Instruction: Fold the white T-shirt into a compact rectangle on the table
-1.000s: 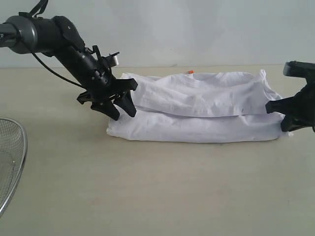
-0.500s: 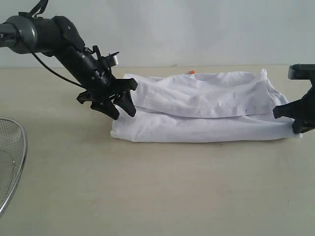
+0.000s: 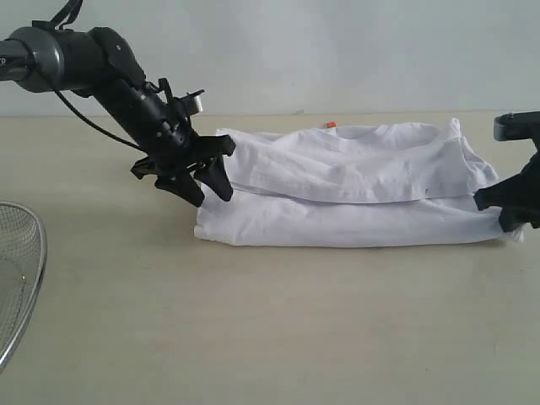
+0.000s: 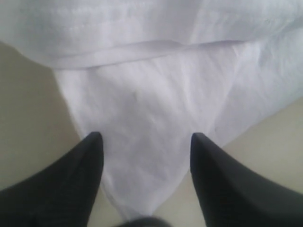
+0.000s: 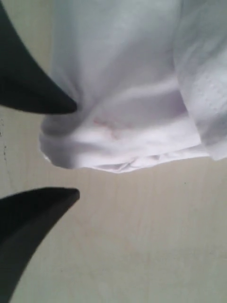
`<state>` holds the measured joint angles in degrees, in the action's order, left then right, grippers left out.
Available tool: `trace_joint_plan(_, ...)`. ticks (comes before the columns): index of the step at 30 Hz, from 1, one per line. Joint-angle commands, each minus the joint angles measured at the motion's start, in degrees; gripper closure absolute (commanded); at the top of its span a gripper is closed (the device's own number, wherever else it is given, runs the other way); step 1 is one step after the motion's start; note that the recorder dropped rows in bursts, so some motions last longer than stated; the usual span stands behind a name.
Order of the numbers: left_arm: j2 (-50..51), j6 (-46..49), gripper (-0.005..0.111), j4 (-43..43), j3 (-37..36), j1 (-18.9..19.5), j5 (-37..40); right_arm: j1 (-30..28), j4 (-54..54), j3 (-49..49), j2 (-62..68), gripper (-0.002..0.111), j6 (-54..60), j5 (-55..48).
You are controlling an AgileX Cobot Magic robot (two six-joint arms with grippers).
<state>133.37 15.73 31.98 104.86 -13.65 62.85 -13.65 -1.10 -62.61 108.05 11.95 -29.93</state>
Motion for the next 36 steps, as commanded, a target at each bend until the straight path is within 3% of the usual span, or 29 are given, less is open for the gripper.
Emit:
trace_joint_plan(1,0.0,-2.4,0.055,-0.1,-0.2,-0.3,3.8,-0.1,0.3,0.3,0.0,0.052,0.6,0.3)
trace_joint_plan(13,0.0,-7.2,0.048,-6.0,-0.2,-0.3,5.7,-0.1,-1.3,0.3,0.0,0.052,0.6,0.6)
trace_joint_plan(29,0.3,-7.6,0.048,-5.5,-0.3,-3.6,1.8,-0.1,-2.8,0.3,0.0,0.052,0.6,1.4)
trace_joint_plan(36,3.9,-7.8,0.048,-5.5,-0.3,-3.6,5.1,-0.1,-2.8,0.3,0.0,0.052,0.6,1.2)
